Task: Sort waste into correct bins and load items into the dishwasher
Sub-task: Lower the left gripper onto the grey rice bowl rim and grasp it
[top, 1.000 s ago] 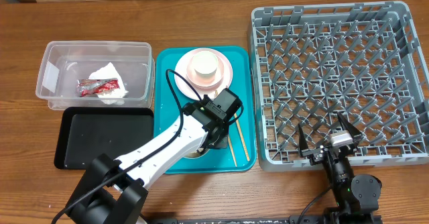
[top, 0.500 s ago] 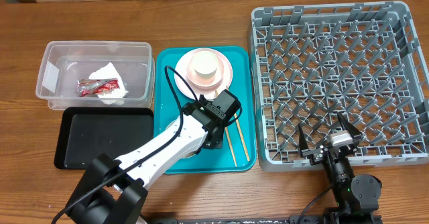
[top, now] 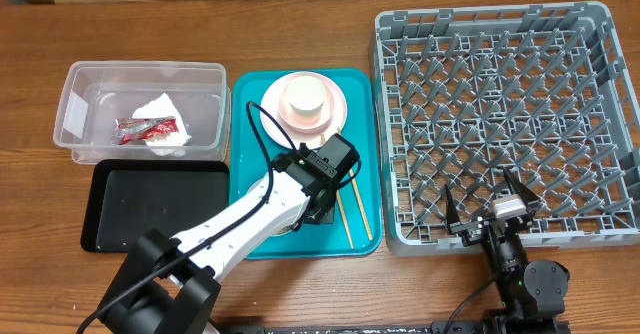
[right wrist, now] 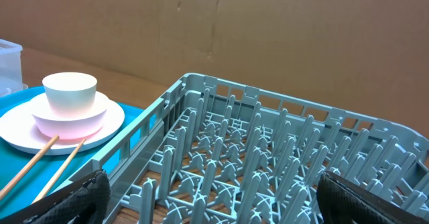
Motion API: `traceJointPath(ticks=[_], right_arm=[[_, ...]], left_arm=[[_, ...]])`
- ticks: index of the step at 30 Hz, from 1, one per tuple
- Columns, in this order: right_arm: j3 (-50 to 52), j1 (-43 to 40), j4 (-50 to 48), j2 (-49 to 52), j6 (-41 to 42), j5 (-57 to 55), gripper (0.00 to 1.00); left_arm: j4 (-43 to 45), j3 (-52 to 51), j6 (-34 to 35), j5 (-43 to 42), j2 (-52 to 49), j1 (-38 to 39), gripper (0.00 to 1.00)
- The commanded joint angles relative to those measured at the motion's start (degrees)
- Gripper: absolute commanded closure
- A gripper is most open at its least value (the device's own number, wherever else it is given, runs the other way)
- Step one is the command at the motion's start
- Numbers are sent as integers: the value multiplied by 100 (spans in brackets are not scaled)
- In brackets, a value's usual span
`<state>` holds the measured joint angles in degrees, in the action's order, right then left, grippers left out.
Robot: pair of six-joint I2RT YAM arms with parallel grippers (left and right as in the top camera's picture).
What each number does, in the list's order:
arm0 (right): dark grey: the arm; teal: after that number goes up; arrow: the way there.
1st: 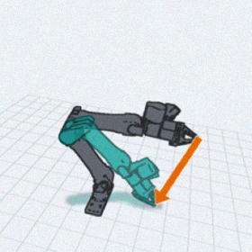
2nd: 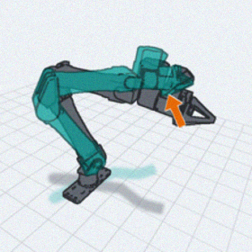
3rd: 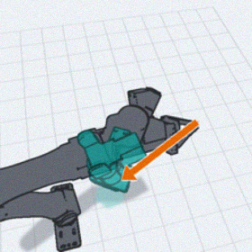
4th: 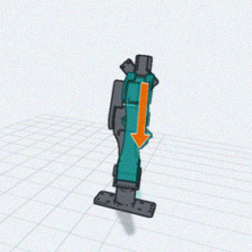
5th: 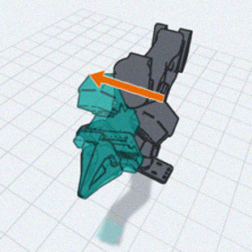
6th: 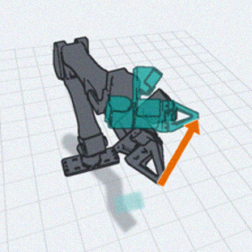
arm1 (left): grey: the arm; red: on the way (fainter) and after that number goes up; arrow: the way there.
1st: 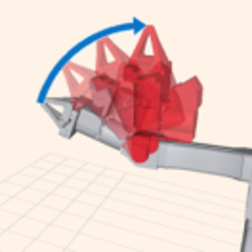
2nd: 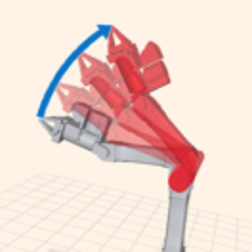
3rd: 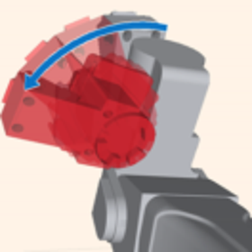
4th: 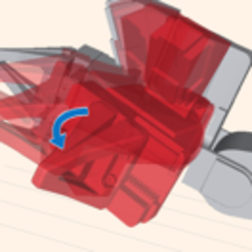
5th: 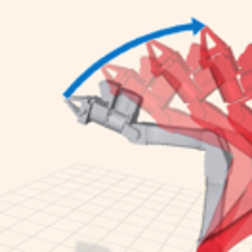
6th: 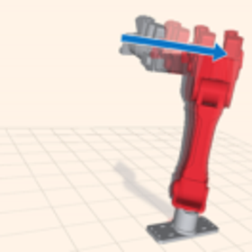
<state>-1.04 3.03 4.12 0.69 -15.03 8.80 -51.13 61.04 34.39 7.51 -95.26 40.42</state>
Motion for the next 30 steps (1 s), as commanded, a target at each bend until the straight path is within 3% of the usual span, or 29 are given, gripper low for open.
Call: traceJointPath(ticks=[1,30], right_arm=[[59,-15,-17,-52,22,28,0],[59,-15,-17,-52,22,28,0]], left_arm=[[26,-57,-7,-46,-35,11,85],[221,-258,59,57,-35,11,82]])
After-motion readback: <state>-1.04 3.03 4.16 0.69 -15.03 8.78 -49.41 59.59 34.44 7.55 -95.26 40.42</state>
